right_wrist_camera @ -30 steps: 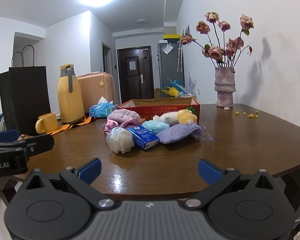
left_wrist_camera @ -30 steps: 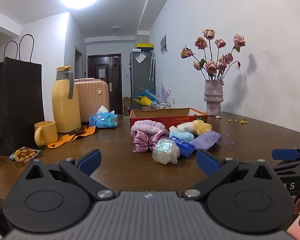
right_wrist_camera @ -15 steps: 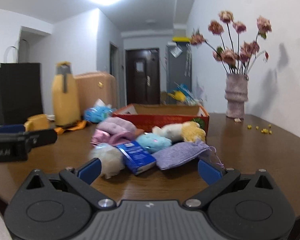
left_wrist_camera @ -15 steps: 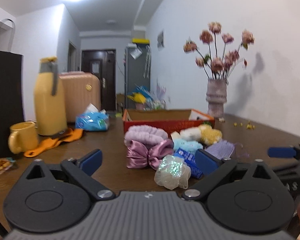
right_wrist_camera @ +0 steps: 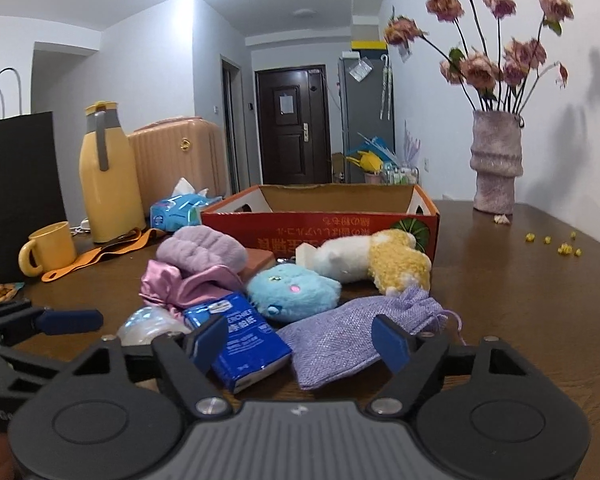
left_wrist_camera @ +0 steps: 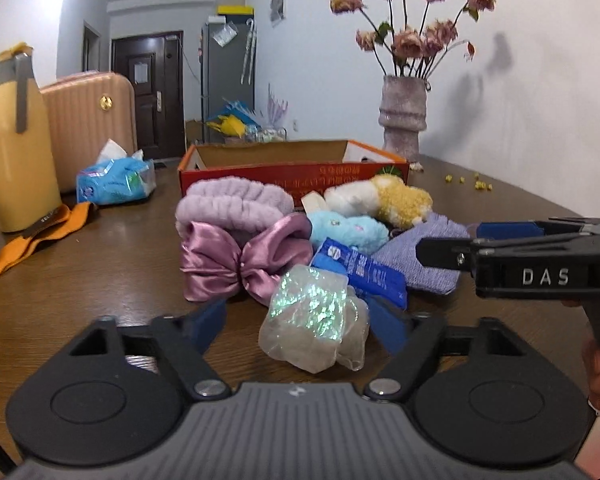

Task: Organize soft objects
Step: 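Grasp the pink fuzzy headband with the right tool while the left tool grips it too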

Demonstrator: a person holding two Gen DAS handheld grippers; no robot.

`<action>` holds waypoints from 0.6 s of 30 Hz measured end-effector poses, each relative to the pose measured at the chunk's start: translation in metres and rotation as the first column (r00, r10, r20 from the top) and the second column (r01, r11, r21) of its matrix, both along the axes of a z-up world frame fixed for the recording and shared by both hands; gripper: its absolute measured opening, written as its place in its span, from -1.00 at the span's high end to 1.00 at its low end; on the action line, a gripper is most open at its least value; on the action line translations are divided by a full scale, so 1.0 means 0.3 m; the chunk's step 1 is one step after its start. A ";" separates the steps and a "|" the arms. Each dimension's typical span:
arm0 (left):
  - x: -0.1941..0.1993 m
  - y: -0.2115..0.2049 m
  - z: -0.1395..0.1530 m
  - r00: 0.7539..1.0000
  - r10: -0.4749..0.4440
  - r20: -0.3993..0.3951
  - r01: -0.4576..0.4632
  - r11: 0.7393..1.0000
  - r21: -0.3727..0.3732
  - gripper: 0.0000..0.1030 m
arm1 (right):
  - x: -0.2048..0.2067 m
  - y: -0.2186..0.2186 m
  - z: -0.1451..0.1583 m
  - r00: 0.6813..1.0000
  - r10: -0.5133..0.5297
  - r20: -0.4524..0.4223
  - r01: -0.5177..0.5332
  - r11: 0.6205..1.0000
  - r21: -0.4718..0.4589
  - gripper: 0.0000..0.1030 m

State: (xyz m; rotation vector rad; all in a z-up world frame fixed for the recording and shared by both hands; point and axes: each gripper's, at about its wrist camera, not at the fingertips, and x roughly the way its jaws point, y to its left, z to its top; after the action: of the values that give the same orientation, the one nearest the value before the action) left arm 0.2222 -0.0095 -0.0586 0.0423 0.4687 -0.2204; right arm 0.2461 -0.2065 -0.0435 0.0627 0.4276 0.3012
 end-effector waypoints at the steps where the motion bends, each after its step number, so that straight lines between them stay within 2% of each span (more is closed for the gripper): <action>1: 0.014 0.003 -0.004 1.000 -0.007 -0.024 0.007 1.000 -0.007 -0.17 | 0.008 -0.001 -0.002 1.000 0.003 -0.002 -0.003 1.000 0.008 -0.52; 2: 0.024 0.010 -0.010 0.999 -0.013 -0.044 0.012 1.000 -0.019 -0.12 | 0.018 0.002 -0.002 1.000 0.008 -0.004 -0.008 1.000 0.013 -0.52; 4: 0.032 0.019 -0.017 0.998 -0.020 -0.064 0.018 0.999 -0.032 0.13 | 0.045 0.011 -0.001 1.000 0.025 -0.002 -0.025 1.000 0.014 -0.52; 5: 0.032 0.030 -0.016 0.998 -0.021 -0.067 0.019 0.999 -0.036 0.18 | 0.057 0.018 0.000 1.000 0.030 -0.001 -0.030 0.999 0.013 -0.52; 9: 0.031 0.082 0.009 0.999 0.009 -0.041 -0.012 0.998 -0.061 0.13 | 0.116 0.048 0.010 0.998 0.061 0.007 -0.062 0.998 0.019 -0.52; 11: 0.042 0.104 0.012 0.999 0.037 -0.032 -0.039 0.998 -0.049 -0.10 | 0.151 0.070 0.007 0.997 0.079 -0.004 -0.079 0.996 0.028 -0.52; 12: 0.045 0.117 0.017 0.999 0.041 -0.029 -0.043 0.998 -0.055 -0.35 | 0.165 0.079 0.007 0.996 0.088 -0.007 -0.087 0.996 0.030 -0.52; 13: 0.045 0.131 0.028 0.999 0.045 -0.024 -0.046 0.997 -0.069 -0.48 | 0.178 0.089 0.008 0.995 0.095 -0.005 -0.095 0.995 0.033 -0.52; 16: 0.064 0.178 0.082 0.999 0.043 0.006 -0.042 0.991 -0.123 -0.52 | 0.224 0.118 0.028 0.993 0.115 0.003 -0.115 0.992 0.052 -0.51; 18: 0.118 0.215 0.125 0.997 0.074 0.025 -0.070 0.987 -0.146 -0.52 | 0.274 0.136 0.041 0.991 0.135 -0.009 -0.134 0.987 0.083 -0.45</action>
State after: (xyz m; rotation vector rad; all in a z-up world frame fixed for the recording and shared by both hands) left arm 0.2576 0.0549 -0.0211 -0.1134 0.4220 -0.1819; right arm 0.3284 -0.1656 -0.0312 0.1169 0.4349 0.4519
